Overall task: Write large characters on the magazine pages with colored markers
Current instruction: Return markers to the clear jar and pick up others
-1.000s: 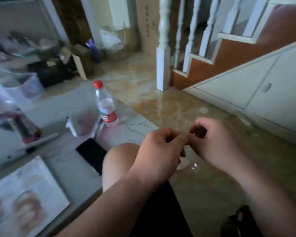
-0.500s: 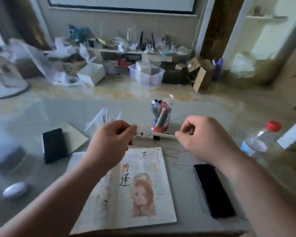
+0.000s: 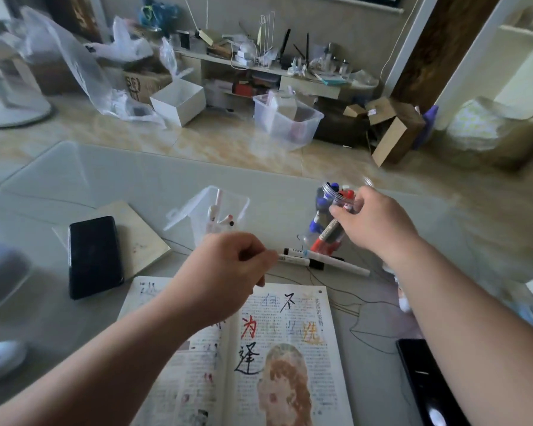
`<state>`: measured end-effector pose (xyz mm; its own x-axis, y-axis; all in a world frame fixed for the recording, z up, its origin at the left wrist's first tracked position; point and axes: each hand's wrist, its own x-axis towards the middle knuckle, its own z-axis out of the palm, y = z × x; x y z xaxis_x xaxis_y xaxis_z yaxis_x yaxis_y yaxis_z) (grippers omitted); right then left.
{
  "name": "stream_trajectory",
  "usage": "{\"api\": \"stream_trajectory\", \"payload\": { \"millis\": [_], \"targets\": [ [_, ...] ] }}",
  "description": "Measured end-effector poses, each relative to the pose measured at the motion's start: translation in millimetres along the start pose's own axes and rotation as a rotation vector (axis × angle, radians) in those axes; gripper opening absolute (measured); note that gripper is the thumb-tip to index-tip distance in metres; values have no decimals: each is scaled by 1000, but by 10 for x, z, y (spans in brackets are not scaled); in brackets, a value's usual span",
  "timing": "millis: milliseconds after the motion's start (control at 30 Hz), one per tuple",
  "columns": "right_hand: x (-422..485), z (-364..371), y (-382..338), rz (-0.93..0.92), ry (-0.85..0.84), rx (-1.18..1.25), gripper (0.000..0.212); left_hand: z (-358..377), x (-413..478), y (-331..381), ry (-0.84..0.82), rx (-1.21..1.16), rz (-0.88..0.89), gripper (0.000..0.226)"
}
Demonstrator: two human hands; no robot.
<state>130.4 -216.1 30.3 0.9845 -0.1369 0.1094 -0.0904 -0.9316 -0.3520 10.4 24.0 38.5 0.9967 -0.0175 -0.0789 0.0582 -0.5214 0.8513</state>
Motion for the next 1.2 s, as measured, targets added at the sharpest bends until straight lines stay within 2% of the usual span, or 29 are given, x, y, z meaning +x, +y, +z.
{"api": "stream_trajectory", "payload": {
  "millis": [133,200,267,333,400,467,533,600,700,767,833,900,933,1033,1133,1200],
  "targets": [
    [-88,-156,17,-7,99,112,44,-2,-11,-54,-45,24,-29,24],
    [-272,-340,59,-59,227,189,47,5,-35,-64,-61,-2,-64,20],
    [-519,-512,127,-60,316,404,56,5,-71,-64,-75,-132,-122,23],
    [-778,-619,203,-23,231,904,63,13,-96,-62,-115,-377,-213,48],
    [-1016,-595,294,31,-4,1301,76,21,-127,-37,-188,-644,-292,63],
    [-1255,-486,314,28,-208,1390,95,33,-150,-3,-340,-871,-315,59],
    [-1441,-334,277,35,-307,1391,97,51,-183,17,-396,-937,-308,61],
    [-1509,-202,269,78,-325,1417,88,85,-188,-10,-312,-938,-315,62],
    [-1481,-83,226,205,-266,1546,82,91,-214,-64,-200,-957,-256,72],
    [-1436,10,207,401,-277,1655,65,80,-251,-83,-136,-838,-132,75],
    [-1375,117,233,586,-386,1749,58,74,-326,-84,-124,-591,47,81],
    [-1338,217,234,589,-595,1852,64,69,-370,-104,-105,-361,237,90],
    [-1323,256,233,592,-645,1882,62,52,-359,-125,-84,-274,307,94],
    [-1240,367,242,580,-624,1863,45,-2,-273,-172,-62,-130,433,98],
    [-1176,485,269,563,-594,1851,46,23,-203,-187,-31,-2,528,99],
    [-1144,542,337,581,-586,1855,27,16,-200,-133,-7,118,655,98]
  ]
}}
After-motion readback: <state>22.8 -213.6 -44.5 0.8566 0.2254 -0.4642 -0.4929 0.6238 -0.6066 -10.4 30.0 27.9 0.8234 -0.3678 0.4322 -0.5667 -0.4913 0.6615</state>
